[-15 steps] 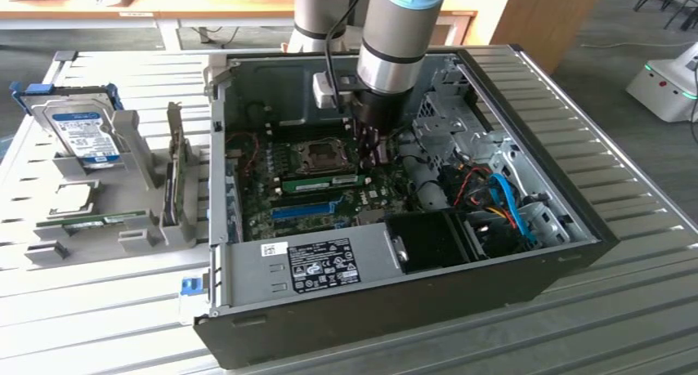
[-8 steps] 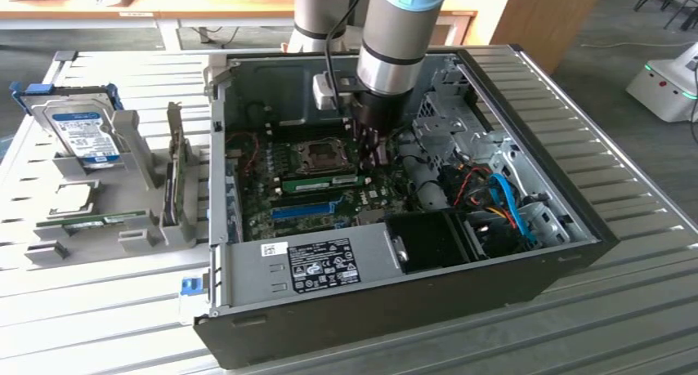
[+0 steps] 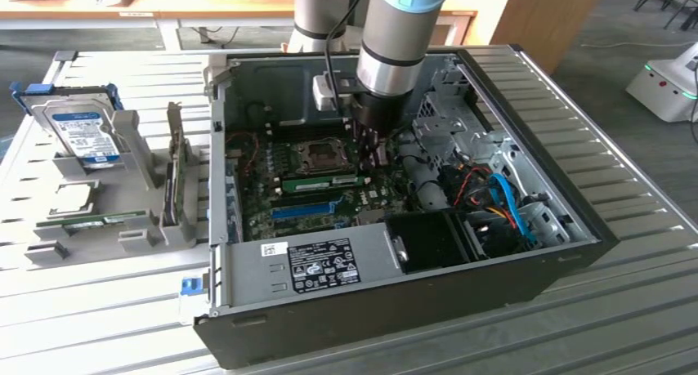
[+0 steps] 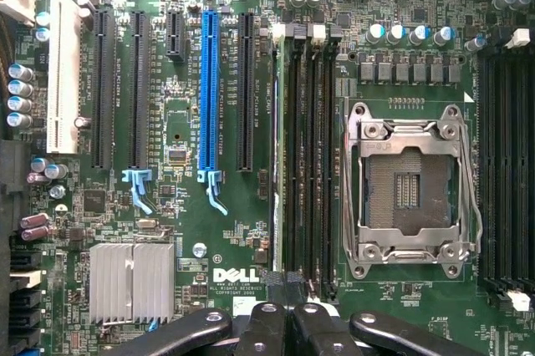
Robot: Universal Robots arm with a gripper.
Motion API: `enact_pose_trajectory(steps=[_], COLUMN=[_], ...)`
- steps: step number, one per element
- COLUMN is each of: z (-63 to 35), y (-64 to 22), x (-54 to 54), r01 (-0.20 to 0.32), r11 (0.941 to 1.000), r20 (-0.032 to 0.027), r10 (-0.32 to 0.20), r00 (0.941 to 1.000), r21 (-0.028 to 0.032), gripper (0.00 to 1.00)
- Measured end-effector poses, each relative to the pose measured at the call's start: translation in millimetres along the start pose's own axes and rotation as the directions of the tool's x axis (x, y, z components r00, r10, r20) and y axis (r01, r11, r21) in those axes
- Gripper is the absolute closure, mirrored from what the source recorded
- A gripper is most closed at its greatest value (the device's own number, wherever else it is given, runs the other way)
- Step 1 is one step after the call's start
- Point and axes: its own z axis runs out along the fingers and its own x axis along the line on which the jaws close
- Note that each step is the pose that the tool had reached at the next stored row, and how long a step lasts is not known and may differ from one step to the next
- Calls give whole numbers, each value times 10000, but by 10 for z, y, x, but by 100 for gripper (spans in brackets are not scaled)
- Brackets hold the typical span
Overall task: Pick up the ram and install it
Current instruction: 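Press down the ram until it locks into place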
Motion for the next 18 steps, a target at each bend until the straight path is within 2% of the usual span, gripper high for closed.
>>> enact_pose_trajectory(steps=[9,18], z=[21,3], y=[-1,1], x=[0,-1], r01=[0,-2], r11=[10000,10000], r20=[1,5], r10=[0,2], r00=[10000,10000], r21=[0,-8], gripper=[90,90])
